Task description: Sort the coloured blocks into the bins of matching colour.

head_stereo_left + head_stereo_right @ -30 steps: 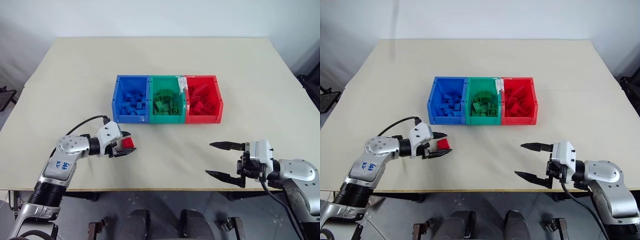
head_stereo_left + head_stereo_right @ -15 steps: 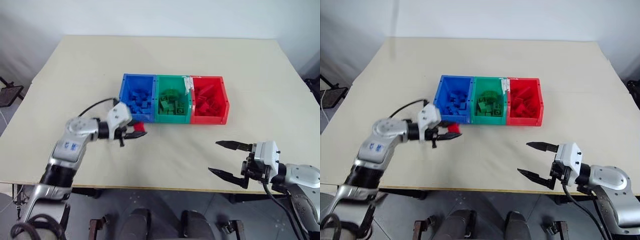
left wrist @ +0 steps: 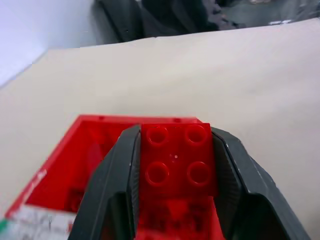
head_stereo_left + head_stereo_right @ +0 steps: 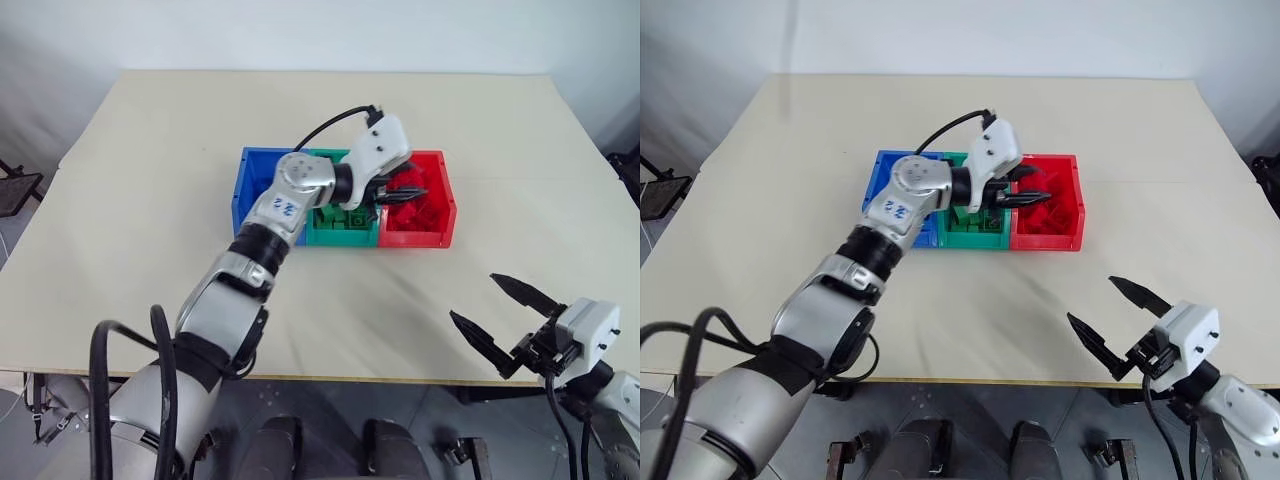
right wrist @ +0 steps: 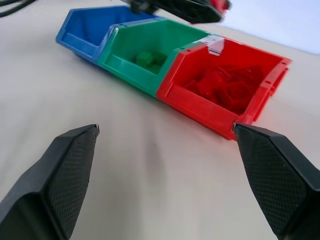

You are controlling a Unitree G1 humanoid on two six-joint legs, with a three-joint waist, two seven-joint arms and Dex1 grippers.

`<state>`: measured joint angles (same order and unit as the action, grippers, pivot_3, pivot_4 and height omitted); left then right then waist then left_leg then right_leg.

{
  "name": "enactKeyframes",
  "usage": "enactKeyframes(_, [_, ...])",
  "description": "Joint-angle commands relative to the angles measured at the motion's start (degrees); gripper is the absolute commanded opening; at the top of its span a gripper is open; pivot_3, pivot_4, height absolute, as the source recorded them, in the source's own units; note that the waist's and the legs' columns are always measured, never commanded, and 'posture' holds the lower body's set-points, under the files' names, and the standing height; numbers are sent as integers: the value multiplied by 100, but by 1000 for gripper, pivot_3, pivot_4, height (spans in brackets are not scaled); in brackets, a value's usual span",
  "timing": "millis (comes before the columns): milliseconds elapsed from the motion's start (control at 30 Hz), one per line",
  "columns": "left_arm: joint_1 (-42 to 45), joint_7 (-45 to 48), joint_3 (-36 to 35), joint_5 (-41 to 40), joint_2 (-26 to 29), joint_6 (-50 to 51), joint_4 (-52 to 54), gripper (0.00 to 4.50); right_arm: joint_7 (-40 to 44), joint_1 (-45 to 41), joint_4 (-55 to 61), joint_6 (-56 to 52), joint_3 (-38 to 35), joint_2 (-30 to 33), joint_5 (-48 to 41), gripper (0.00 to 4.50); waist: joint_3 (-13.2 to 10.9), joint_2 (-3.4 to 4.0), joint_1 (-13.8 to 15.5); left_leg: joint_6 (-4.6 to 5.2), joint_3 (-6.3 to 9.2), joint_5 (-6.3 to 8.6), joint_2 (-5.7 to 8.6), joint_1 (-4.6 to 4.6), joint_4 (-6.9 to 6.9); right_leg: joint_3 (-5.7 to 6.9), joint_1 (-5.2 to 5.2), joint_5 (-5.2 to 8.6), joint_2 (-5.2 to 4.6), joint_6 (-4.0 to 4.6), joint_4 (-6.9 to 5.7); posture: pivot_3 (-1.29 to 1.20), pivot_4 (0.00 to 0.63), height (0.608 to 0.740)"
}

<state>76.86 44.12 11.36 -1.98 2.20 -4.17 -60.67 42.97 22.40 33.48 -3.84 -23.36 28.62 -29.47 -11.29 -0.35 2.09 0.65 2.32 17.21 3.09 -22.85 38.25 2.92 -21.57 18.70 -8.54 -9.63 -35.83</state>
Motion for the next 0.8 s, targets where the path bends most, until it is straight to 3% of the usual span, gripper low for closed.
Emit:
enactKeyframes(33, [211,-371,-160,173,-91,-438,-545,1498,-229,163,393,159,-94,-124,53,4500,0,0,-35,1,1,0,0,0,0,0,0,0,0,0,0,0,150,740])
enactKeyframes(233, [197,-243,-373,188,-144,-720,-859,3380,-342,133,460,170,2,-132,94,4500,0,0,-42,2,4,-1,2,-2,1,1,-2,0,-1,0,-1,0,150,740])
enactKeyframes(367, [89,-40,-458,226,122,-861,-750,4472,-243,-139,330,112,114,-3,67,4500,0,0,-53,2,5,-1,3,-3,3,1,-2,0,-1,-1,-2,0,150,740])
enactKeyframes(533, [-305,606,-668,25,850,-1069,-174,4472,27,-638,-1,23,341,243,-3,4500,0,1,-96,0,2,-3,-1,4,-5,-1,-4,0,0,0,-6,0,150,740])
enactKeyframes(800, [-2724,2278,-1206,-768,2945,-1011,2733,4472,1106,-1686,-921,-74,901,863,-158,4500,2,4,-216,-5,4,-2,-13,23,-17,2,-2,0,0,4,-11,0,150,740])
